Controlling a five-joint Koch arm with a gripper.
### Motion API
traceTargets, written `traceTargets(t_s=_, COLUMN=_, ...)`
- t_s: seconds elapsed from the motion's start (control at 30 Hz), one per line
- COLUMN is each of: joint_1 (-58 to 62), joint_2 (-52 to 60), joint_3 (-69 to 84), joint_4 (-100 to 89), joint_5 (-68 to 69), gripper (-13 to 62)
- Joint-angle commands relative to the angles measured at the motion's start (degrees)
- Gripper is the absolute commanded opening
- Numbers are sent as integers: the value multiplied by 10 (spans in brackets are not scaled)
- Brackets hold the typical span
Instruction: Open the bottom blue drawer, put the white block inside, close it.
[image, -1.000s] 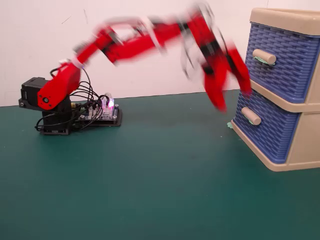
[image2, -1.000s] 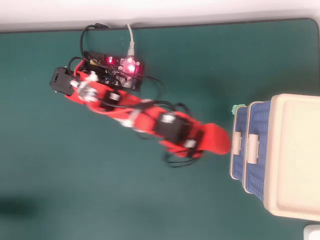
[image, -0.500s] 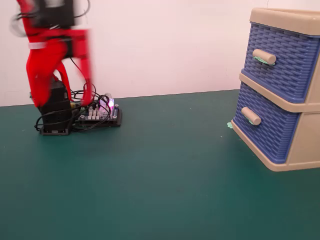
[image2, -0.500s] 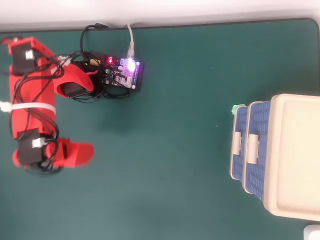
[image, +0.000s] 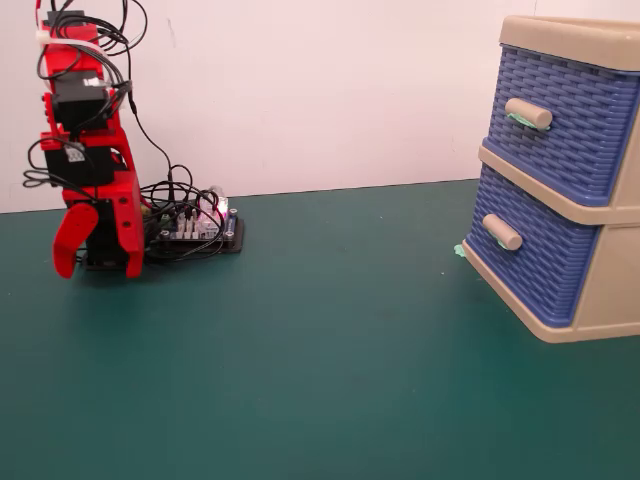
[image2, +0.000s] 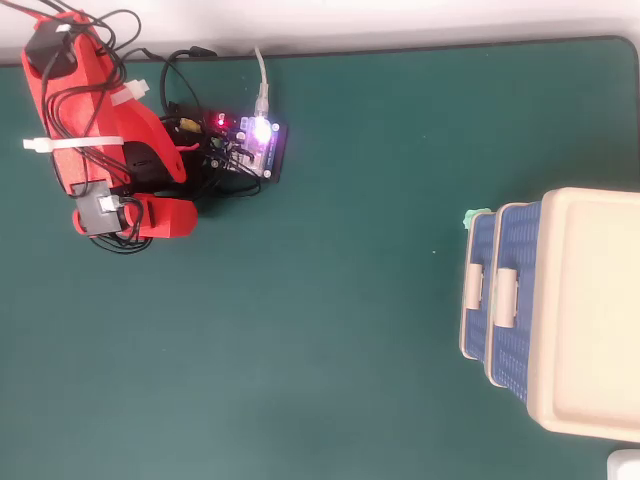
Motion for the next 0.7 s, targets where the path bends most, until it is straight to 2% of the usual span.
traceTargets(t_s=0.0, joint_1=18, joint_2=26, joint_3=4, joint_4=101, joint_5=0, gripper=341)
traceTargets(t_s=0.3, joint_1=91, joint_2=26, joint_3=4, joint_4=102, joint_5=-77, gripper=339)
traceTargets(t_s=0.5, joint_1=156, joint_2=26, joint_3=6, joint_4=96, joint_5=-178, gripper=342)
traceTargets(t_s=0.67, joint_1=156, joint_2=25, joint_3=4, joint_4=95, joint_5=-182, gripper=343)
